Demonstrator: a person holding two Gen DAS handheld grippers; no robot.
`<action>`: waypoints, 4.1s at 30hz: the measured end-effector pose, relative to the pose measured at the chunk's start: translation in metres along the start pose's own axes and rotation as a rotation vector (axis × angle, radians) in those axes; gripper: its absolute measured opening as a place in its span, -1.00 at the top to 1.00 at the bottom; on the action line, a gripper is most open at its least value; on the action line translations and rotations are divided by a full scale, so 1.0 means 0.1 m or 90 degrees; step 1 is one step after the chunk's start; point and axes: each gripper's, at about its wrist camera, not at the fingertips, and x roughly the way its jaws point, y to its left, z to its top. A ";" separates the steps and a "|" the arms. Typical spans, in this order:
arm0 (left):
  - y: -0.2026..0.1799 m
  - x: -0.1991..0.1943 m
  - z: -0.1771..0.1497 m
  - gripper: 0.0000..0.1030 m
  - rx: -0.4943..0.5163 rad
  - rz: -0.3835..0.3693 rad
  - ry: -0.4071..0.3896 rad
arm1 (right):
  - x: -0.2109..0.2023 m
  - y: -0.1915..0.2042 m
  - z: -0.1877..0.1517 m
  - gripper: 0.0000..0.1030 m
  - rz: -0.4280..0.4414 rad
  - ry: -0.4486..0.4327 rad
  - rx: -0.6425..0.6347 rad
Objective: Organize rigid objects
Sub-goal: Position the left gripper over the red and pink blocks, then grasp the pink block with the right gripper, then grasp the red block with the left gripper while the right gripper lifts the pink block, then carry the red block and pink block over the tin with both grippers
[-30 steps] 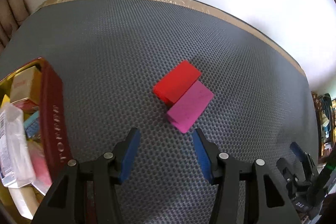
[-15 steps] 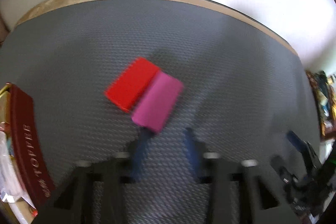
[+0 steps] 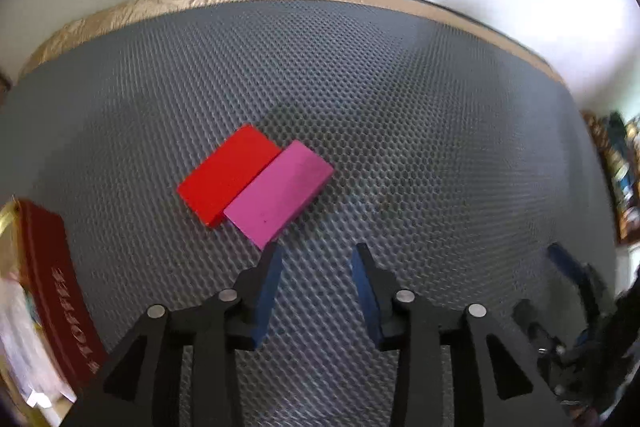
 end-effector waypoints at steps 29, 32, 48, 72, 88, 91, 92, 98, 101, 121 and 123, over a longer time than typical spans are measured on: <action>0.48 0.02 0.25 0.22 -0.166 -0.106 -0.013 | 0.19 -0.05 0.64 -1.00 0.176 0.043 -0.026; 0.51 0.17 0.39 0.22 -0.221 -0.145 0.012 | 0.31 -0.07 0.83 -1.00 0.150 0.034 -0.031; 0.92 -0.45 -0.28 0.22 -0.339 0.011 -0.042 | 1.07 1.48 1.29 -0.32 0.219 0.108 -0.467; 0.57 -0.39 0.44 0.22 0.055 0.077 -0.088 | 0.63 0.31 0.84 0.47 0.144 0.173 -0.191; 0.40 0.45 1.06 0.22 0.301 0.055 0.061 | 0.03 -0.38 0.33 0.46 0.112 0.104 -0.080; 0.45 0.48 1.13 0.24 0.269 0.029 0.057 | 0.12 -0.32 0.39 0.45 0.117 0.102 -0.069; 0.49 0.48 1.15 0.37 0.239 0.016 0.060 | 0.11 -0.35 0.39 0.45 0.118 0.103 -0.067; 0.42 0.32 0.90 0.42 0.164 0.029 0.035 | 0.21 -0.17 0.53 0.44 0.101 0.132 -0.087; 0.34 0.10 0.64 0.42 0.109 0.016 0.021 | 0.25 -0.07 0.58 0.44 0.088 0.143 -0.102; 1.61 -1.76 -1.54 0.42 -0.227 0.094 -0.094 | -0.10 0.83 0.61 0.45 0.215 0.104 -0.029; 1.71 -1.72 -1.56 0.42 -0.233 0.089 -0.087 | -0.13 0.95 0.54 0.45 0.231 0.105 -0.028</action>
